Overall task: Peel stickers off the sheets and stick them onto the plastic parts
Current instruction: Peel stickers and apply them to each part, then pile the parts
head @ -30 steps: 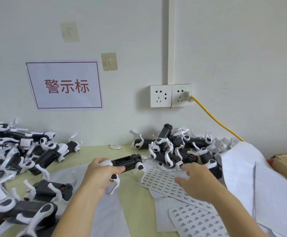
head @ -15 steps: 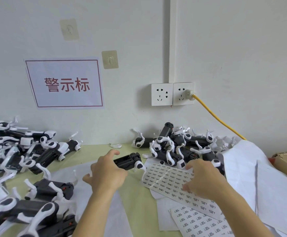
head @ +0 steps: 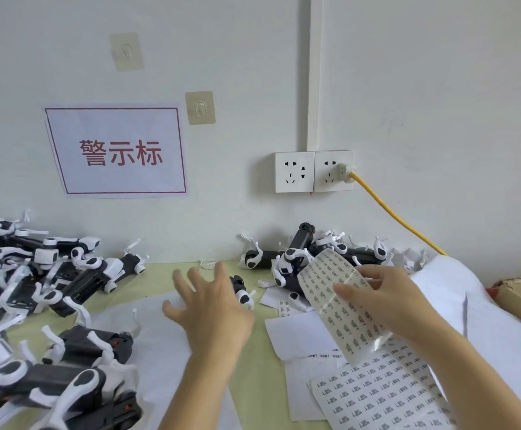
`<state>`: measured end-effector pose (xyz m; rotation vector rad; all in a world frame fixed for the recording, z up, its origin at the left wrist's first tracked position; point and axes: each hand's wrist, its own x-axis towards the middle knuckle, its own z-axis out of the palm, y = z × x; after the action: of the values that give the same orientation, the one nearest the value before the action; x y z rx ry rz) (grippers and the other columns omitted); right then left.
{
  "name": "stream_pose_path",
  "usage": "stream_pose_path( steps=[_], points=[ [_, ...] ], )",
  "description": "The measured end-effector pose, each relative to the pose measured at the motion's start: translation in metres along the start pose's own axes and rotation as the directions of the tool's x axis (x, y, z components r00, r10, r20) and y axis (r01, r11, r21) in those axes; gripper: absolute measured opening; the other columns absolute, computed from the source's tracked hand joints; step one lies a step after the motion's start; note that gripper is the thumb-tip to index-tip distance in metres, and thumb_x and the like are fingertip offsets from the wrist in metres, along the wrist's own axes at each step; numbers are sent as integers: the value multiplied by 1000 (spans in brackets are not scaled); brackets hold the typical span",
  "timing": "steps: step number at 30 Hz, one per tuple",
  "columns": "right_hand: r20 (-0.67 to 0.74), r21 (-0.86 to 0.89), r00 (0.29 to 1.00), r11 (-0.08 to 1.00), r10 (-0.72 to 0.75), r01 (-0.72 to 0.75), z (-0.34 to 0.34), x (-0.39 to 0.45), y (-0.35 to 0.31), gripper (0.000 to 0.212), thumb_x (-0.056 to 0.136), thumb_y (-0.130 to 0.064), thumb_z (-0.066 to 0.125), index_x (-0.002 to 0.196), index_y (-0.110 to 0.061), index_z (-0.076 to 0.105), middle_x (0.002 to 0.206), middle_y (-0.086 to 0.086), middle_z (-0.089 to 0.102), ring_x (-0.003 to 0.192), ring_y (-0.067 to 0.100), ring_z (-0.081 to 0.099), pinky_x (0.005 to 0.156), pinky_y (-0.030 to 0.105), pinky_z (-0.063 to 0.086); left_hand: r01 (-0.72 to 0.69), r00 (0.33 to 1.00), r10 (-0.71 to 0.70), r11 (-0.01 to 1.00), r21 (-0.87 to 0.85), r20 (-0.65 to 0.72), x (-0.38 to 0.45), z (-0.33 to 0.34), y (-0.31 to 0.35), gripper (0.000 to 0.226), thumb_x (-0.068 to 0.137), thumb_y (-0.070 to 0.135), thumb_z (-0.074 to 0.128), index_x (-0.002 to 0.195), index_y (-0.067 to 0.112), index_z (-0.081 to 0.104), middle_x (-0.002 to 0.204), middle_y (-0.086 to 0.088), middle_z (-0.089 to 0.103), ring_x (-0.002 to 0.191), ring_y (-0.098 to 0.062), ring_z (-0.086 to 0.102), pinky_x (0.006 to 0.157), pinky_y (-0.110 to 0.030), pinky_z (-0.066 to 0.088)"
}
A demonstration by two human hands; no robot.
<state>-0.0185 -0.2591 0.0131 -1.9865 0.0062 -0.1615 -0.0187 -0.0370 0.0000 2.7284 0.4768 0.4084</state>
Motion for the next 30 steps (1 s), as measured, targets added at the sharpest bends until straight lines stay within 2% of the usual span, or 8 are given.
stream_pose_path(
  steps=[3,6,8,12,17,23,27,30],
  points=[
    [-34,96,998,994,-44,47,13,-1,-3,8,86,-33,76,92,-30,73,75,-12,76,63,8,74,53,25,56,-95,994,108,960,-262,34,-19,4,27,36,87,55,61,104,24,61,107,6,59,116,-19,52,91,-35,39],
    [-67,229,995,970,-70,83,22,-3,-5,11,87,-30,76,96,-25,75,80,-3,78,71,16,76,69,43,63,39,931,228,717,-696,287,-30,5,41,48,92,57,58,88,13,74,82,3,76,75,-11,70,66,-21,53],
    [-70,297,994,949,-86,103,26,-3,-6,12,88,-30,74,97,-22,76,85,0,78,77,21,76,76,49,62,100,892,296,608,-788,342,-31,6,42,31,94,47,63,91,19,77,82,9,77,75,-7,73,66,-17,55],
    [68,475,993,879,-94,50,26,-2,-8,19,96,-27,63,98,-16,78,98,13,77,94,32,74,88,49,57,188,934,231,330,-925,272,-23,5,40,12,95,21,68,90,16,78,86,0,78,86,-20,75,83,-39,60],
    [250,491,962,871,-110,-28,26,-5,-10,19,95,-8,60,85,-3,75,89,21,73,77,26,71,64,24,52,206,976,38,121,-971,212,-11,2,31,12,94,21,69,88,14,78,89,-6,78,78,-16,71,69,-31,57],
    [217,508,968,861,-125,-3,30,-8,-13,20,95,-7,62,77,-2,69,83,18,73,74,23,70,61,20,52,184,983,10,44,-982,185,-7,2,29,12,95,19,66,92,13,76,84,1,78,71,-6,71,56,-19,51],
    [147,503,983,864,-114,25,31,-9,-15,21,93,-5,63,73,-6,65,76,14,70,69,22,69,61,23,51,159,987,-17,108,-981,158,-8,3,30,16,93,27,69,91,12,75,74,5,76,59,-1,67,48,-15,48],
    [84,486,990,872,-114,59,30,-10,-16,29,91,-1,61,63,-10,65,72,11,66,67,23,67,65,29,50,144,986,-107,199,-969,125,-8,4,28,25,88,35,75,91,12,64,70,3,71,53,-9,61,48,-21,46]
  ],
)
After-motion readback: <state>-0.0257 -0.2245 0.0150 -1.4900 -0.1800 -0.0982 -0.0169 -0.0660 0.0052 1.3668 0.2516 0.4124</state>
